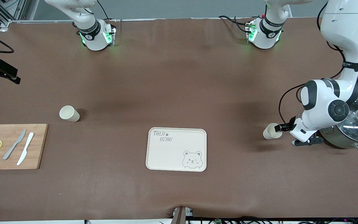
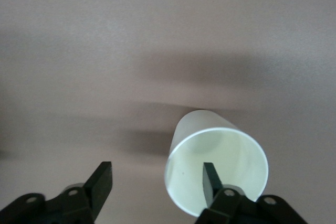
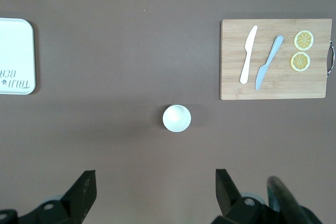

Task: Place white IKEA cup upright on tray with both arms
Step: 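Lift the white cup with the left gripper and carry it over the tray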

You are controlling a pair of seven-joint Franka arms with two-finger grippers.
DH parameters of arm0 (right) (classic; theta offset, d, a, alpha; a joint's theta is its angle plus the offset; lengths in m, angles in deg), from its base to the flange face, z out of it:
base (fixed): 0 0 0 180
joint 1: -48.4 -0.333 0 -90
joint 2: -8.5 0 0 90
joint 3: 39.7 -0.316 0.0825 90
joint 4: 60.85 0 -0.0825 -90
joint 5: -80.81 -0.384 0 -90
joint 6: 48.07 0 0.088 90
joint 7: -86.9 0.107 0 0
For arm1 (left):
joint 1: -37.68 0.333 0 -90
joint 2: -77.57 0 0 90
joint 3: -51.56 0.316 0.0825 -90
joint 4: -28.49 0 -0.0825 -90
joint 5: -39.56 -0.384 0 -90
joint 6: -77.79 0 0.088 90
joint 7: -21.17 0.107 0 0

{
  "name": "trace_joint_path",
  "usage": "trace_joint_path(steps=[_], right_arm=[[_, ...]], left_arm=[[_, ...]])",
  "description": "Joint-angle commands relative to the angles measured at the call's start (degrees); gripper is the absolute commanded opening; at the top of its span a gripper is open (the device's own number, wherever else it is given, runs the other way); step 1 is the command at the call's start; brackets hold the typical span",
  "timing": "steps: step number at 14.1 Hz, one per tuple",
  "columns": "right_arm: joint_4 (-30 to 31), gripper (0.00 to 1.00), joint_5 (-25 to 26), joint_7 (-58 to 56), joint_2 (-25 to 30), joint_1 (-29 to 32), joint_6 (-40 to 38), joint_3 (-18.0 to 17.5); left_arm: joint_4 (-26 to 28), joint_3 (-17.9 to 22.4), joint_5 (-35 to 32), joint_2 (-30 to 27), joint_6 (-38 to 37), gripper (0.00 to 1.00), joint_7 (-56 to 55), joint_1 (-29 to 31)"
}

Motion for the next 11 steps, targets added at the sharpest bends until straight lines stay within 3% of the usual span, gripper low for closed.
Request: trace_joint_path(steps=[1,6,11], right_arm=[[-0.5,1.00,0.4,-0.3,-0.3,0.3,-0.4,-0.4],[-0.5,1.00,0.4,-0.4,-0.3,0.5,-1.0,-0.5],[-0.5,1.00,0.4,-0.5,-0.3,0.8,-1.0,-0.5]], left_arm=[[-3.0,-0.2,0.8,2.8,0.1,0.46,1.2,0.1],[-5.8,-0.7,1.2,5.4,0.5,0.03,1.3,-0.1],[-7.8,-3.9,3.1,4.5,-0.7,0.00,0.1,0.1]])
